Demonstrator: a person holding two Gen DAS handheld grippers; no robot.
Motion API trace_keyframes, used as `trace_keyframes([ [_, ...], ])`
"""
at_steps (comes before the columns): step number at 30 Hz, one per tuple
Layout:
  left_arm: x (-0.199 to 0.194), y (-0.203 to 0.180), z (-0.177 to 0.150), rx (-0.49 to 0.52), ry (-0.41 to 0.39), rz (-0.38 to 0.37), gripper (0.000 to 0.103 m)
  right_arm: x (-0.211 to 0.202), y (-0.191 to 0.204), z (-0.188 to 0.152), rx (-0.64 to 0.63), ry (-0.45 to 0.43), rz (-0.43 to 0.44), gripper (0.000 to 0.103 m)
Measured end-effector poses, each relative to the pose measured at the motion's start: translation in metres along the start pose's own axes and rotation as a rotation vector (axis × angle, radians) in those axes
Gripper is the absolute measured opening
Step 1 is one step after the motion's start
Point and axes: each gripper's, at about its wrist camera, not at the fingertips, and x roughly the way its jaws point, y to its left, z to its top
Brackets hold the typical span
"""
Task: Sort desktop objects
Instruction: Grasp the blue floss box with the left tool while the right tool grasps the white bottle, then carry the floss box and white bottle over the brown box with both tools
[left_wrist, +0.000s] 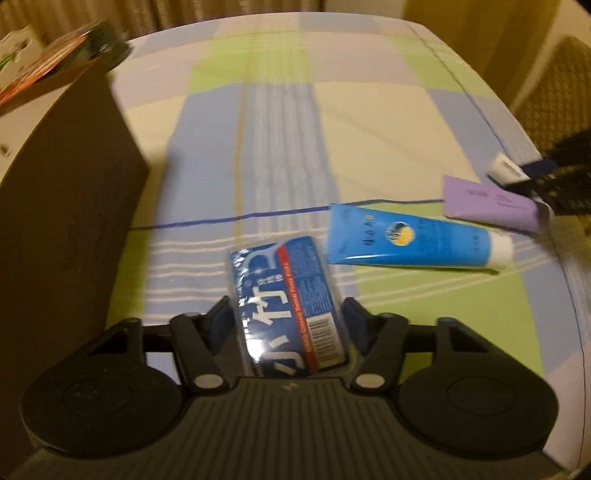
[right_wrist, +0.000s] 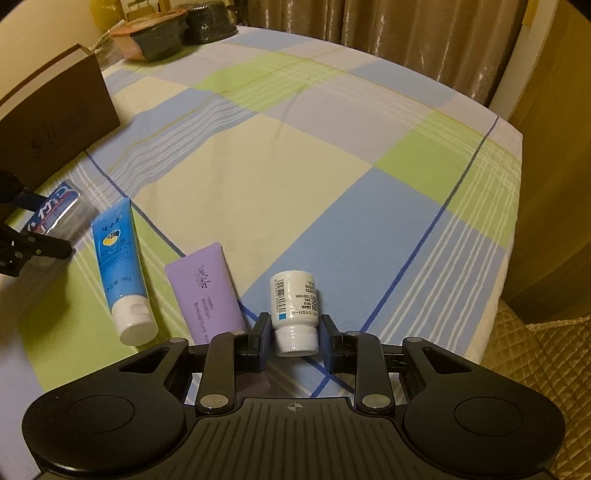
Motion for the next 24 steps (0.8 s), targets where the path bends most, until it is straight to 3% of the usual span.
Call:
trace_keyframes([
  [3,-0.006,-0.010,-0.005,0.093,0.009,0.002,0.055,-0.001,0.002,0.001,0.025,0.020,-0.002,0.026],
  [8,-0.026,-0.013,-0.015,0.155,0.008,-0.032,0.054,-0.012,0.012,0.001,0.022,0.045,0.007,0.025],
  [24,-0.129,0.017,-0.017,0.192,-0.167,-0.058,0.054,-0.088,0.070,0.029,-0.033,-0.067,0.097,0.025],
])
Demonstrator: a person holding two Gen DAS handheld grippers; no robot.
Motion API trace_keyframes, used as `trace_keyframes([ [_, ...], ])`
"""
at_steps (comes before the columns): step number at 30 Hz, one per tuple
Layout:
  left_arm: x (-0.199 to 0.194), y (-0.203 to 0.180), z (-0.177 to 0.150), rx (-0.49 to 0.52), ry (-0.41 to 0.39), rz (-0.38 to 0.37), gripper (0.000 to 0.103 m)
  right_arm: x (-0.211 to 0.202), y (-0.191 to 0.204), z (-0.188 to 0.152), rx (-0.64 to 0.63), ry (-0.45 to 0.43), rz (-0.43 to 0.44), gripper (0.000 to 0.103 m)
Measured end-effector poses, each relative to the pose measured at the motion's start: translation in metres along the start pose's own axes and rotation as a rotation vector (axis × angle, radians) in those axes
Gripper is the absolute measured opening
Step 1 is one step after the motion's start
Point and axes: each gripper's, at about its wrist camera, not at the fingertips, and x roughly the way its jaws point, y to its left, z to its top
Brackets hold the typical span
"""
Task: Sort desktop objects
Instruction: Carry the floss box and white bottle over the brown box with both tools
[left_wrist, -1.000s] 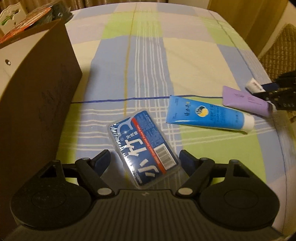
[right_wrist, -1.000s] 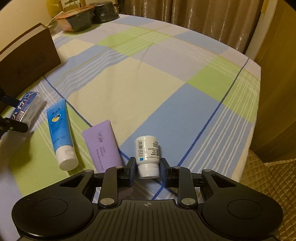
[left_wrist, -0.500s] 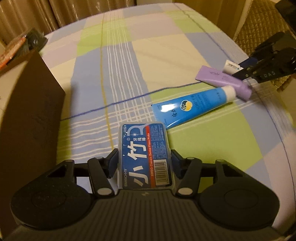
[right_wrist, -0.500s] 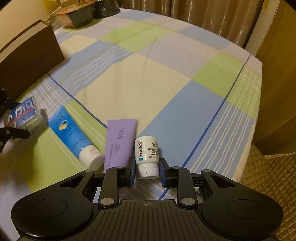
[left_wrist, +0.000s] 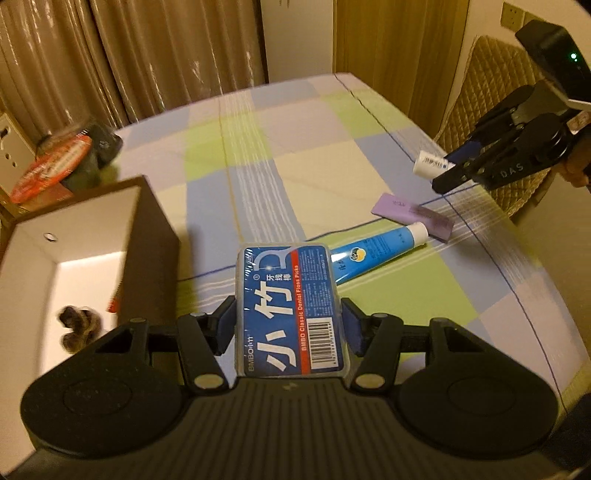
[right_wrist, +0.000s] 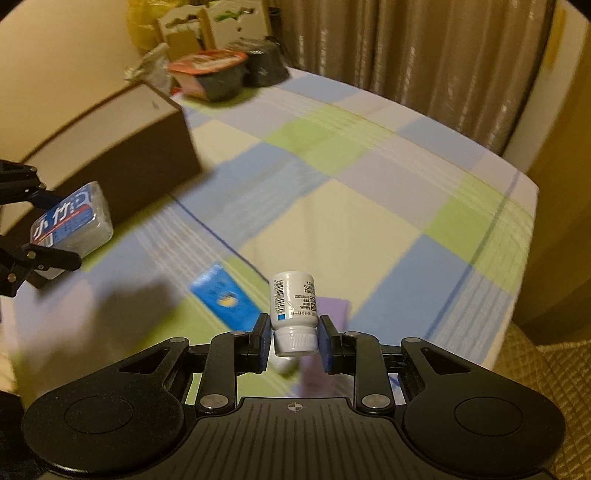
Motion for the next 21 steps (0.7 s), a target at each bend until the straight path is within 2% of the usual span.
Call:
trace_keyframes([
  [12,-0.079,0.081,-0.038,-0.026,-0.020,0.109,0.054,-0.006,0.090,0.059,-0.116,-0.061,0.132,0.025],
  [17,-0.096,0.122,-0.054,-0.043,-0.017,0.165,0.054,0.001,0.132,0.091,-0.162,-0.092,0.174,0.026],
  [21,-0.102,0.148,-0.062,-0.054,-0.018,0.180,0.054,0.012,0.162,0.118,-0.194,-0.109,0.196,0.025],
])
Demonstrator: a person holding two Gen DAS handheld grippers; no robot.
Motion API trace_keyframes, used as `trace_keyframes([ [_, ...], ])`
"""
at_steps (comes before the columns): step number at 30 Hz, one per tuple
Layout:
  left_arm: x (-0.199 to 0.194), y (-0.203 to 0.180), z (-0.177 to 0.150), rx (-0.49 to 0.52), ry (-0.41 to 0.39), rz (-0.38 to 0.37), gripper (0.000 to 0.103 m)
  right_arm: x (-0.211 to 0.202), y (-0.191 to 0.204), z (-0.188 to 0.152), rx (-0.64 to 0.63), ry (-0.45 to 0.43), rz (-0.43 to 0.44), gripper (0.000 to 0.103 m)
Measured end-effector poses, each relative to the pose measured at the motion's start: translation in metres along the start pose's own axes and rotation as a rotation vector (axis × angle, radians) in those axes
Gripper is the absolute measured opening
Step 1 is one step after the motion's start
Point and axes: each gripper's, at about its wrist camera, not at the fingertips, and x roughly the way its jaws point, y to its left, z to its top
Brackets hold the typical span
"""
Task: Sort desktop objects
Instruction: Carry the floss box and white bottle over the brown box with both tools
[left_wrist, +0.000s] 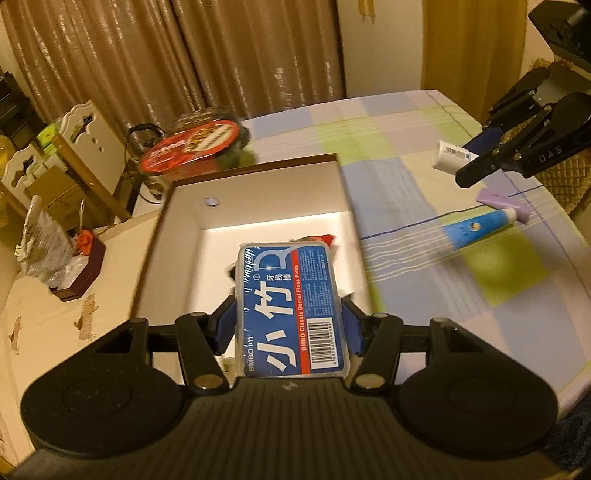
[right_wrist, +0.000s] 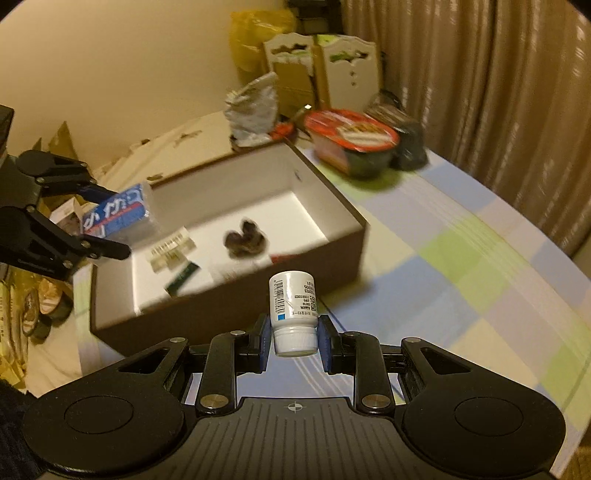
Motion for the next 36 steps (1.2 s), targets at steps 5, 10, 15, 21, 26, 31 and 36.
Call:
trace_keyframes([
  [5,0.004,0.028,-0.003,0.003,0.010,-0.010,0.054,0.024,0.019,0.033,-0.036,0.015,0.021,0.026],
  [10,0.011,0.050,-0.001,0.030,0.013,-0.005,0.054,0.045,0.032,0.061,-0.068,0.031,0.022,0.026],
  [15,0.028,0.073,0.003,0.021,0.020,-0.006,0.054,0.072,0.034,0.082,-0.067,0.042,0.014,0.026],
  [21,0.054,0.093,0.012,-0.013,0.023,-0.020,0.054,0.110,0.026,0.103,-0.032,0.076,0.007,0.026],
  [26,0.081,0.102,0.019,-0.009,0.050,-0.048,0.054,0.141,0.018,0.116,-0.028,0.112,-0.001,0.026],
  [31,0.109,0.109,0.018,-0.023,0.088,-0.055,0.054,0.172,0.013,0.121,-0.024,0.153,-0.006,0.026],
  [36,0.132,0.112,0.017,-0.047,0.114,-0.066,0.054,0.198,0.007,0.121,-0.017,0.193,-0.013,0.026],
])
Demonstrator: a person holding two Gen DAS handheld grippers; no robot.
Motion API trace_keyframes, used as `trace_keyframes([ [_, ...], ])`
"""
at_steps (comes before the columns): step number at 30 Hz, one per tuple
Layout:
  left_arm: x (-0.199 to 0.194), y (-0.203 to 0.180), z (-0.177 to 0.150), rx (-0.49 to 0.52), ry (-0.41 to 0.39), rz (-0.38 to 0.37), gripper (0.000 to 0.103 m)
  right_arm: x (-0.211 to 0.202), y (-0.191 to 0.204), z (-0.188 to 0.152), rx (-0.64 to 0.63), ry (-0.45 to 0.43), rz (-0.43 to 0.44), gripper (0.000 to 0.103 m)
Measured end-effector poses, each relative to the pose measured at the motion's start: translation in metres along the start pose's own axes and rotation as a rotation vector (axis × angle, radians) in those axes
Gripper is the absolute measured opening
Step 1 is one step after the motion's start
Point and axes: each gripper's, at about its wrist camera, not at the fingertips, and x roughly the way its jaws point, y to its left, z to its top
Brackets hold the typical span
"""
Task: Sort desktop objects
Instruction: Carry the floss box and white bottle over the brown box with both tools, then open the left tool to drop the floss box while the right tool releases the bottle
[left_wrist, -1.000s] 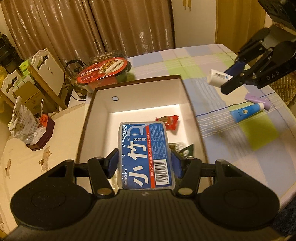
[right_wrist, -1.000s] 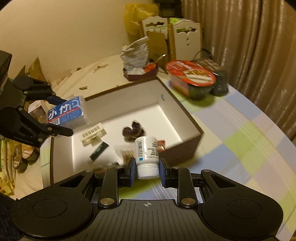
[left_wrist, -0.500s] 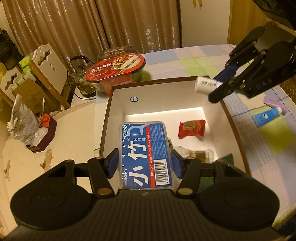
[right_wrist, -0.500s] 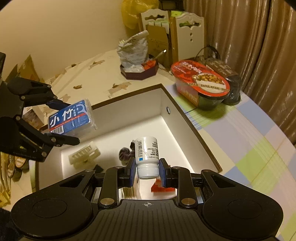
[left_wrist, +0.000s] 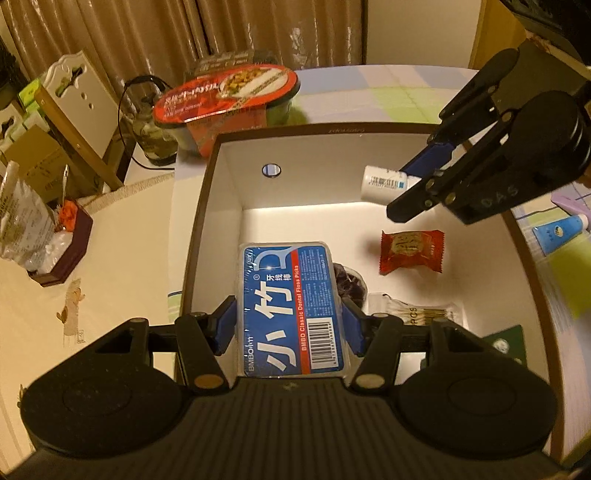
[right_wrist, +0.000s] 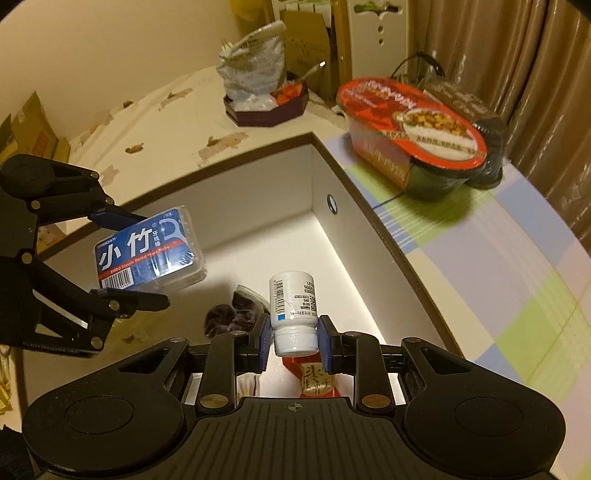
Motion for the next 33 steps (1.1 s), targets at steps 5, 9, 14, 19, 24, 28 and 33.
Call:
trace_keyframes([
  [5,0.020,0.004,0.004,-0.013,0.022,-0.003,0.054,0.018,-0.004,0.005,0.004,0.026,-0.008,0.026],
  [9,0.033,0.002,0.007,0.000,0.034,0.008,0.054,0.031,-0.009,0.005,0.014,0.048,-0.012,0.026],
  [14,0.042,-0.005,0.013,0.029,0.027,0.028,0.054,0.043,-0.014,0.006,0.017,0.060,-0.009,0.026],
  [19,0.047,-0.013,0.015,0.054,0.028,0.012,0.054,0.048,-0.018,0.002,0.008,0.069,-0.009,0.026],
  [24,0.059,-0.020,0.010,0.073,0.055,0.036,0.054,0.053,-0.023,0.000,0.003,0.079,-0.017,0.026],
  [28,0.065,-0.020,0.008,0.052,0.075,0.095,0.055,0.056,-0.023,0.001,0.000,0.062,-0.027,0.026],
  [33,0.060,-0.027,0.004,0.010,0.067,0.128,0.071,0.053,-0.024,0.002,0.022,0.046,-0.031,0.046],
])
